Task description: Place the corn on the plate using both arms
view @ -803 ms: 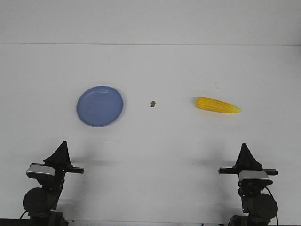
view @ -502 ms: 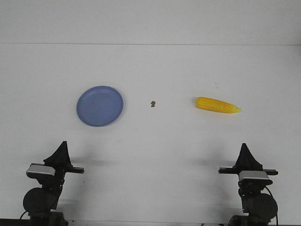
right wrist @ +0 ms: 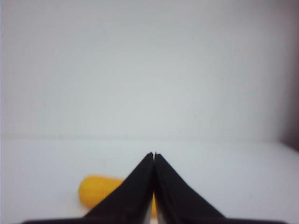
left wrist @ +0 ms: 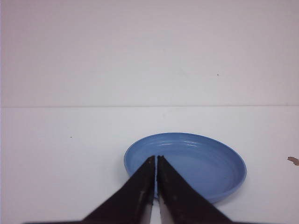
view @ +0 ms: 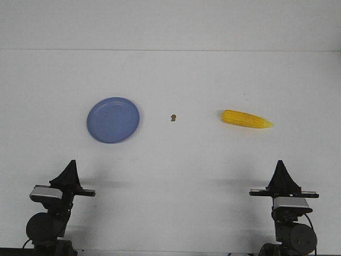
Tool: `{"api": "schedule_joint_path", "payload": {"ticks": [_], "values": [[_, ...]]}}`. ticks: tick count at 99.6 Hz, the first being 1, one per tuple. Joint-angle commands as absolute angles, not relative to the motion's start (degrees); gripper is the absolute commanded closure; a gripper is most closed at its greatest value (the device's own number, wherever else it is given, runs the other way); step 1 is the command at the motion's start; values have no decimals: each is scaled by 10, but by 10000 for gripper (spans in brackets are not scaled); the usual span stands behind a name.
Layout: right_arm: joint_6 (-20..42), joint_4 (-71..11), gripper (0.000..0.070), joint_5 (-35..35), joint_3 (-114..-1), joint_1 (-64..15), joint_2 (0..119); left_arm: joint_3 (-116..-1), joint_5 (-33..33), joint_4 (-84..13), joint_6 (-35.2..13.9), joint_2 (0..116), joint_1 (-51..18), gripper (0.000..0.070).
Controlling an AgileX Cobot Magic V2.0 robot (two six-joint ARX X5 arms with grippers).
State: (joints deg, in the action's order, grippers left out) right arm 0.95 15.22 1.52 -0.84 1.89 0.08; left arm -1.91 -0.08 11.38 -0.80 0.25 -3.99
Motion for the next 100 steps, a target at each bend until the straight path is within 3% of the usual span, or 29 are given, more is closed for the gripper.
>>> {"api": "schedule_joint_path", "payload": {"ticks": [1, 19, 40, 61, 83, 100], "values": [[17, 172, 700, 15, -8, 18, 1, -14, -2, 119, -11, 2, -39, 687], [18, 138, 700, 18, -27, 18, 1, -54, -3, 76, -31, 4, -39, 687], [26, -51, 700, 16, -140, 18, 25, -152, -27, -29, -60, 50, -39, 687], [49, -192, 700, 17, -291, 18, 125, -302, -36, -135, -86, 172, -39, 687], [43, -386, 700, 16, -467, 18, 278, -505, -35, -272, -100, 327, -39, 687], [15, -472, 700, 16, -560, 18, 369, -646, -34, -398, -100, 438, -39, 687]]}}
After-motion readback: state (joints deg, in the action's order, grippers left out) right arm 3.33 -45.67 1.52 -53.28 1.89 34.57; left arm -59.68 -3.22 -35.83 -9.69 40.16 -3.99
